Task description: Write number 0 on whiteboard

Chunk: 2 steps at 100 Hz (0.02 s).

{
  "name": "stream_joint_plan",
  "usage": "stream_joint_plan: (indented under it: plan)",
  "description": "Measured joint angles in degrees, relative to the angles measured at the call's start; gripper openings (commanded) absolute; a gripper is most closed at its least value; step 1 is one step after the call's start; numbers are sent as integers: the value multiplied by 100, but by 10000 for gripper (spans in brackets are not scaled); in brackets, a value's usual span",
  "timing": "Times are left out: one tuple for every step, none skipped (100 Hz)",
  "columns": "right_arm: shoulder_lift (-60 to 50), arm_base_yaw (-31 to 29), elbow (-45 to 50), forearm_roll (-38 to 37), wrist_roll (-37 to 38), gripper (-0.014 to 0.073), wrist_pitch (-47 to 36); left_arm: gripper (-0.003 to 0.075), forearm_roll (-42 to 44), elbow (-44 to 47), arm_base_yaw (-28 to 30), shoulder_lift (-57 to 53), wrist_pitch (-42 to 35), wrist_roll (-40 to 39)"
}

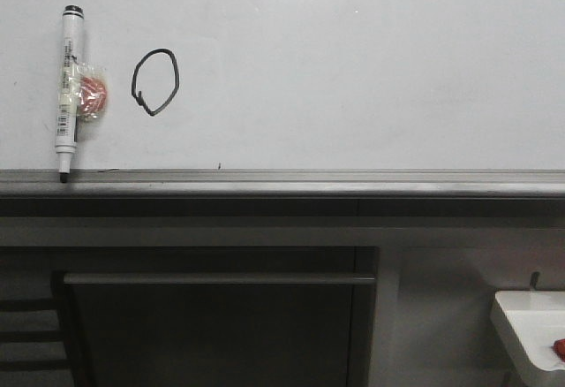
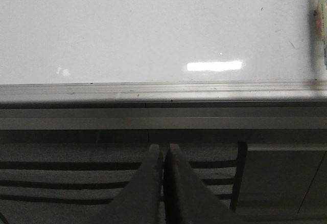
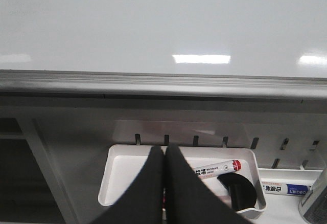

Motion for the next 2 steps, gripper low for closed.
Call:
stream_joint_plan:
  plan:
    - [0, 0, 0, 0, 0, -55, 0, -20, 0, 0, 0, 0, 0, 0]
    - [0, 0, 0, 0, 13, -55, 0, -20, 0, 0, 0, 0, 0, 0]
